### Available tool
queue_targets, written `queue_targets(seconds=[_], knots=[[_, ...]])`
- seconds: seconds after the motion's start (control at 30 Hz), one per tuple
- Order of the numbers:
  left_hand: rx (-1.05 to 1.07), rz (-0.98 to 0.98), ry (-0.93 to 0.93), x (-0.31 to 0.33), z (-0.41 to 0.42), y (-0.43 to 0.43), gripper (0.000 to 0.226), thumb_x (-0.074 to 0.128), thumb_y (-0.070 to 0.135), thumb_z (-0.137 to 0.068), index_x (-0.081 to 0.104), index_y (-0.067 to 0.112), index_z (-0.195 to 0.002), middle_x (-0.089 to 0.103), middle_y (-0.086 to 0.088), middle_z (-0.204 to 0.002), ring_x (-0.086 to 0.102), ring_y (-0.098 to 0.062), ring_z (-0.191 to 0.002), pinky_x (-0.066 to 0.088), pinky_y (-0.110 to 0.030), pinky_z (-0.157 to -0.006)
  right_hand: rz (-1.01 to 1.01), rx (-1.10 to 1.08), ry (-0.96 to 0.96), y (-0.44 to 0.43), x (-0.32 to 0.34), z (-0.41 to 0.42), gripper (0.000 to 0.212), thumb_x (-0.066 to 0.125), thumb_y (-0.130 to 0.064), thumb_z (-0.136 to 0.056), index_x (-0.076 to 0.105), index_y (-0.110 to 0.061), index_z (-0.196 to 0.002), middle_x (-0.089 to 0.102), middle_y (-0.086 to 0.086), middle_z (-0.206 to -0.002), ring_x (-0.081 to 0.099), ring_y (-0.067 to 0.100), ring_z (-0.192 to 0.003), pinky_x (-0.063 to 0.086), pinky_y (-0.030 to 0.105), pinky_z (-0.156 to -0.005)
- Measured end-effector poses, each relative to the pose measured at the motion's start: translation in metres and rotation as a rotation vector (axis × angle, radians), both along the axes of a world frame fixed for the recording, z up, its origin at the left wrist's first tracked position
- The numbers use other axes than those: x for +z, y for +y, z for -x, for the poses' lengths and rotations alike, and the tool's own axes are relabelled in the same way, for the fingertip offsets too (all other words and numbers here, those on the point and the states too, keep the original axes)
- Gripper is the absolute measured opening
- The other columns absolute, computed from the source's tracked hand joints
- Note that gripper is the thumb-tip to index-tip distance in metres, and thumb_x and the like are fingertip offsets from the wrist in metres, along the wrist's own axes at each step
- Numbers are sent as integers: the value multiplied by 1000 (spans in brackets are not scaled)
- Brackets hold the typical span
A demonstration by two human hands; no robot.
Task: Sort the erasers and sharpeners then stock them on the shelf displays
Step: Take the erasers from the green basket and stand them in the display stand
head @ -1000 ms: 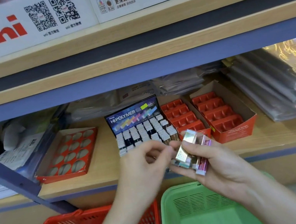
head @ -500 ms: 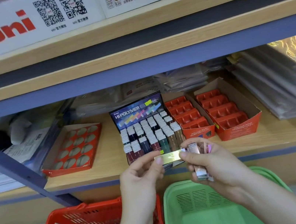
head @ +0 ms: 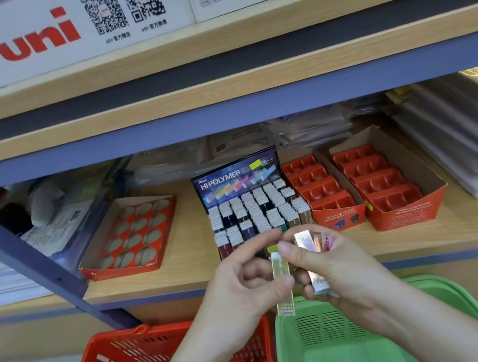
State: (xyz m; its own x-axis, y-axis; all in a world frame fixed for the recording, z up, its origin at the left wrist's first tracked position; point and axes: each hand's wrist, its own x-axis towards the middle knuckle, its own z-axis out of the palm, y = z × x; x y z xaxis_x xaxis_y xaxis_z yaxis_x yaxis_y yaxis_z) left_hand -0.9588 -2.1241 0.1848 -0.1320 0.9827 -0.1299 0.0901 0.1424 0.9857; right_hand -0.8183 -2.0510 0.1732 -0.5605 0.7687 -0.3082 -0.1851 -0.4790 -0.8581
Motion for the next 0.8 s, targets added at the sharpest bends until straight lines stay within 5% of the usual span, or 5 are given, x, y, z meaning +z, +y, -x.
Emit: queue_targets(seconds=[0.17, 0.27, 0.47, 0.67, 0.8], knots=[[267, -133, 85, 11, 31, 0, 24, 75, 16, -74, 75, 29, -94, 72, -5, -82, 63, -15, -72, 54, -26, -71, 274, 57, 212, 7, 8, -1, 37, 64, -7, -76, 62, -11, -113, 65, 16, -79, 63, 24, -64, 55, 36, -58], [453, -192, 105, 11, 55, 5, 18, 71, 7, -81, 73, 22, -91, 68, 2, -70, 61, -12, -62, 55, -22, -63, 232, 89, 186, 10, 15, -5, 38, 52, 9, -85, 59, -11, -117, 69, 20, -92, 72, 36, -81, 59, 47, -62], [516, -197, 201, 4, 67, 16, 12, 72, 4, -81, 70, 15, -85, 68, -3, -73, 65, -13, -67, 56, -21, -62, 123, 23, 76, 12, 10, -6, 40, 68, -8, -76, 65, -15, -115, 74, 14, -91, 72, 24, -67, 45, 19, -34], [452, -228, 281, 8, 53, 34, 14, 73, 7, -81, 68, 16, -91, 69, -2, -70, 69, -17, -66, 58, -27, -64, 126, 2, 40, 12, 1, -4, 29, 71, -13, -72, 68, -10, -100, 73, 11, -84, 72, 17, -66, 44, 18, -34], [321, -231, 313, 10, 33, 37, 17, 72, 7, -82, 72, 24, -84, 68, -3, -66, 63, -22, -55, 52, -30, -53, 155, -4, 50, 15, -1, -6, 21, 71, -13, -74, 66, -11, -95, 69, 8, -76, 71, 18, -67, 41, 17, -34]])
